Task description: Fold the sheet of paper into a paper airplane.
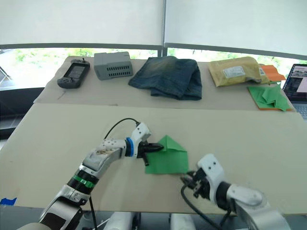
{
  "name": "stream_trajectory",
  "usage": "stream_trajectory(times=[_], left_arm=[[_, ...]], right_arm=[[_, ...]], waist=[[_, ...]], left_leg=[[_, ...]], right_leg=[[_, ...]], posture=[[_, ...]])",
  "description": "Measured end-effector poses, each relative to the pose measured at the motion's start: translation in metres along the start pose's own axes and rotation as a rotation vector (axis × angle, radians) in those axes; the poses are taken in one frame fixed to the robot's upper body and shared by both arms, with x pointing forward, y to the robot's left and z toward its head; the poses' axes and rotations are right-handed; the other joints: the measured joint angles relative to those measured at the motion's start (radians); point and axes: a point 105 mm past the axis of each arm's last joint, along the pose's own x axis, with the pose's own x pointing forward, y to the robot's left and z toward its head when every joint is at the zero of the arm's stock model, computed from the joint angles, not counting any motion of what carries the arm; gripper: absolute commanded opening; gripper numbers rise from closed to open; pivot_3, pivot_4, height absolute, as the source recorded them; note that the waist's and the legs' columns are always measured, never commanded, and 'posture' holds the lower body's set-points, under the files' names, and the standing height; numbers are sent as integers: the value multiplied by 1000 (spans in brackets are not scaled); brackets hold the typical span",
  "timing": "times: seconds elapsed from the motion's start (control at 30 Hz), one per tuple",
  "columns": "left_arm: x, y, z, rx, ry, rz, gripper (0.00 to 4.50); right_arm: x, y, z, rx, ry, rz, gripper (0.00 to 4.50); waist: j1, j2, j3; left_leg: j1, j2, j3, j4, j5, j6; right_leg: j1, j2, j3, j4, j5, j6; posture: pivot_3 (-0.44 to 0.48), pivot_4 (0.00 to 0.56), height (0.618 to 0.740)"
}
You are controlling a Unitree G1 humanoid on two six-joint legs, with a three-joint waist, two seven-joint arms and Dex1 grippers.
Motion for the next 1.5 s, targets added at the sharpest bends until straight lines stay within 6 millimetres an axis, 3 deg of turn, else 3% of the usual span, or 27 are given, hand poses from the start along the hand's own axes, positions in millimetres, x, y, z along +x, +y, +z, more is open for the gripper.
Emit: stream_trajectory(times=[0.03,0.07,0.5,0.87,1.33,1.43,1.5], left_arm=[[0,0,0,4,2,-1,0],[0,0,0,7,4,-1,0],[-1,1,0,16,7,-9,0],[-2,2,-1,20,11,-11,0],[-3,2,-1,24,16,-15,0],[-3,2,-1,25,16,-16,0],[-3,2,-1,26,15,-14,0]], right_arm=[[0,0,-1,2,0,-7,65],[1,0,-1,4,-7,-18,24],[27,-10,3,186,-194,-90,24],[30,-19,3,260,-343,-156,24],[25,-18,42,157,-493,-107,24],[24,-19,34,126,-435,-103,24],[25,-28,16,120,-350,-135,24]], waist=[[0,0,0],[0,0,0],[-1,-1,-1],[-7,1,-2],[-12,1,-2],[-11,1,-2],[-12,1,-2]], left_leg=[[0,0,0,0,0,0],[0,0,0,1,0,0],[0,3,-1,2,0,1],[0,4,-1,2,0,1],[0,4,-1,1,0,1],[-1,4,0,1,0,1],[-1,3,2,1,0,1]], right_leg=[[0,0,0,0,-1,-1],[0,0,0,0,-1,-1],[0,1,0,0,1,1],[-1,1,1,0,0,-1],[0,2,1,0,1,0],[0,1,1,0,1,0],[0,1,1,0,1,0]], posture=[[0,150,728],[0,150,728],[0,150,728],[0,150,728],[0,150,728],[0,150,728],[0,150,728]])
